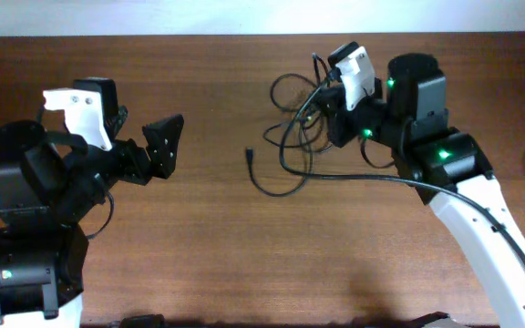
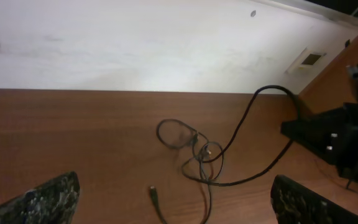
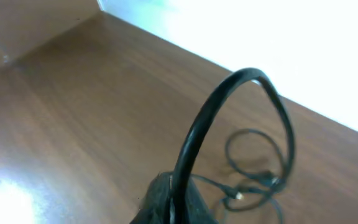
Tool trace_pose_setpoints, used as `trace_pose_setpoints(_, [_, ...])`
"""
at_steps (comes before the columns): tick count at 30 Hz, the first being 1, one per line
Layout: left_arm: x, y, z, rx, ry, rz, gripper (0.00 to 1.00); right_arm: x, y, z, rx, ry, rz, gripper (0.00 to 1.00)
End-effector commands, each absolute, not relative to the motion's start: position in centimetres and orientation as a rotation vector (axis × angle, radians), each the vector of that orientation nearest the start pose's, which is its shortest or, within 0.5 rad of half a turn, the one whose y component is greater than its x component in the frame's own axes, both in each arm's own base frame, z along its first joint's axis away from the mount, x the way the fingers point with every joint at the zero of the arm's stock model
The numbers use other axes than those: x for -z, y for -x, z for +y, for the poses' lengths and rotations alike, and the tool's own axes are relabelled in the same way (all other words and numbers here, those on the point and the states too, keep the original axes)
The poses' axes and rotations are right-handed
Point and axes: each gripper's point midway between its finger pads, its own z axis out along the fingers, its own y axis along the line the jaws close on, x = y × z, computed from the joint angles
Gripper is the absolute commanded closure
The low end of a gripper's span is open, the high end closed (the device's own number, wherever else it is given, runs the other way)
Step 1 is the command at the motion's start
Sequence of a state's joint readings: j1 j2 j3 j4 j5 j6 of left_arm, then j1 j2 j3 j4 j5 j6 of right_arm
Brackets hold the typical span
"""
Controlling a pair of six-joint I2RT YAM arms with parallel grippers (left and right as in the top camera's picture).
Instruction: Untangle cables
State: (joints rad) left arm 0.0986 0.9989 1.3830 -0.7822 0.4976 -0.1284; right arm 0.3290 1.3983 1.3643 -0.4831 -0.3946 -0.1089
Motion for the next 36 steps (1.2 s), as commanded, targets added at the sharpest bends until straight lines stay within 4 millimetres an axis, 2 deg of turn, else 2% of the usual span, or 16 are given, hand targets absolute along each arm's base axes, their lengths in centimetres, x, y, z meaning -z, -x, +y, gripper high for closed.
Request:
trace_pose_setpoints(1, [-39.8, -29.7, -5.1, 0.496, -0.101, 1.943, 0.01, -31.2, -38.3, 15.7, -0.212, 0.652, 2.047, 0.96])
trace_pose_setpoints(2, [-39.8, -29.7, -5.1, 0.496, -0.101, 1.943, 0.02, -30.7, -38.2, 14.5, -0.146, 0.630, 2.092, 0.96])
trace_pose_setpoints(4, [-39.8, -29.7, -5.1, 0.496, -0.101, 1.943, 0.01, -31.4, -37.7, 13.9, -0.101, 0.647, 2.108, 0.96])
trace_pose_setpoints(6, [-39.8, -29.7, -5.1, 0.496, -0.101, 1.944, 0.02, -34.0, -37.3, 13.5, -0.090, 0.634, 2.084, 0.96])
trace_pose_setpoints(8, [-39.8, -29.7, -5.1, 0.497, -0.101, 1.944, 0.01, -37.2, -36.9, 12.1, -0.015, 0.585, 2.062, 0.96])
trace_pose_setpoints(11, [-39.8, -29.7, -5.1, 0.497, -0.101, 1.944, 0.02, -39.8, -36.1, 10.6, 0.064, 0.558, 2.041, 0.96])
trace_pose_setpoints(13, [-39.6, -29.6, -5.1, 0.498, -0.099, 1.951, 0.02, -39.7, -35.3, 10.0, 0.086, 0.558, 2.074, 0.96])
trace_pose_setpoints(18, [-39.6, -29.6, -5.1, 0.498, -0.099, 1.950, 0.02, -37.5, -33.6, 9.2, 0.113, 0.589, 2.191, 0.96])
trace_pose_setpoints(19, [-39.6, -29.6, -5.1, 0.498, -0.099, 1.950, 0.01, -37.7, -33.6, 9.2, 0.113, 0.587, 2.184, 0.96])
trace_pose_setpoints(22, [-39.2, -30.0, -5.2, 0.506, -0.096, 1.966, 0.02, -40.3, -35.4, 9.4, 0.146, 0.576, 2.058, 0.96])
trace_pose_setpoints(24, [-38.9, -30.0, -5.2, 0.508, -0.092, 1.977, 0.02, -41.6, -36.3, 8.3, 0.229, 0.511, 2.011, 0.96])
trace_pose_setpoints(27, [-38.9, -30.0, -5.1, 0.509, -0.092, 1.979, 0.02, -43.2, -37.0, 4.0, 0.452, 0.340, 1.987, 0.96])
trace_pose_setpoints(30, [-38.9, -30.0, -5.1, 0.508, -0.092, 1.979, 0.02, -43.6, -35.8, -3.3, 0.772, 0.102, 2.021, 0.96])
trace_pose_setpoints(32, [-38.8, -30.1, -5.1, 0.509, -0.091, 1.982, 0.02, -42.6, -34.9, -6.6, 0.870, 0.043, 2.085, 0.96])
trace_pose_setpoints(34, [-38.6, -30.3, -5.1, 0.510, -0.088, 1.989, 0.02, -42.2, -34.5, -9.0, 0.900, 0.027, 2.121, 0.96])
trace_pose_setpoints(36, [-38.4, -30.4, -5.1, 0.513, -0.086, 1.997, 0.02, -41.5, -35.2, -9.0, 0.773, 0.064, 2.143, 0.96])
